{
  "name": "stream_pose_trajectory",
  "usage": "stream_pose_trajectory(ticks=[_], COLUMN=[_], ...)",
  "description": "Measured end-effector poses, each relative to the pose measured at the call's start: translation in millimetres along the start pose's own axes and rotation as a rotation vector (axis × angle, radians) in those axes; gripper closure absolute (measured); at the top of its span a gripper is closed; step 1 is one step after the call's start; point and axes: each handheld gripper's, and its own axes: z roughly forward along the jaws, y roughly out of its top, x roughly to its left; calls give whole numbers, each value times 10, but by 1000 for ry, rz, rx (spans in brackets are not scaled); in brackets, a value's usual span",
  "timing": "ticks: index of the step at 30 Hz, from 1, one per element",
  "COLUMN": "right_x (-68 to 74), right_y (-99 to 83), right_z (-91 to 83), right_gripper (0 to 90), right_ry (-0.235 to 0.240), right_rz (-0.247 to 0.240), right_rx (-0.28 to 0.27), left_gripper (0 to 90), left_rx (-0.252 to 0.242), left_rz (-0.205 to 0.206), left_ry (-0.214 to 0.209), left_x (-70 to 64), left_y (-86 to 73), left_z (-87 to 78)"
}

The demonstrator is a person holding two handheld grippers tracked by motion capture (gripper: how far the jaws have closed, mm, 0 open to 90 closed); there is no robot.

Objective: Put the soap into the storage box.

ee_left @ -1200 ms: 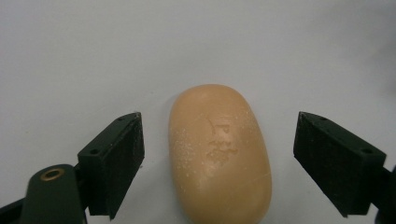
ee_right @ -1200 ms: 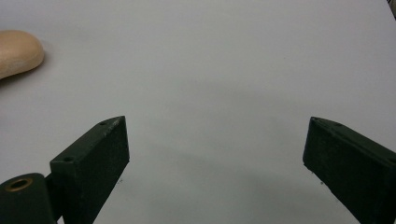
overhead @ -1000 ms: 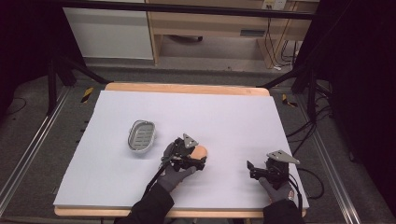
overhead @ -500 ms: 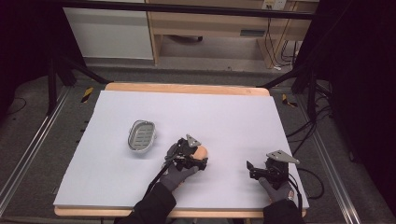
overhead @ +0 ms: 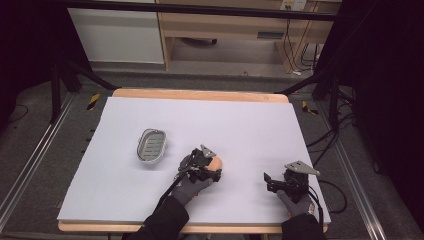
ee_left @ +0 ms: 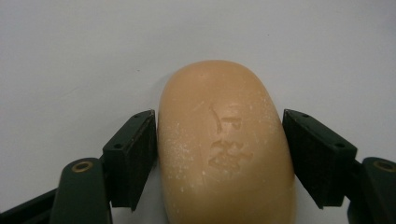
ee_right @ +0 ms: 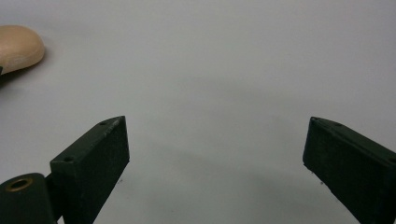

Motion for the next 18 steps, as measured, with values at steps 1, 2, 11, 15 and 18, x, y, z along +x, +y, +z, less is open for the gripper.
stream_pose_trajectory(ticks=[1,2,11,15,18], right_x=[1,1,8,7,8], right_y=[0,0,1,1,2], right_z=[0,0,4,4,5], right_gripper=[74,74,74,74,73], right_ry=[1,1,-2,-1,-1], right_rz=[-1,-1,0,0,0], right_rx=[0,0,4,4,4], left_gripper=[273,274,280,280,282], left_rx=[4,4,12,16,18], left_rz=[-3,-3,15,18,19], left_ry=[-2,-2,27,33,34], left_x=[-1,-1,-36,-45,-47], left_y=[-1,-1,-1,2,3], left_z=[4,4,14,17,17])
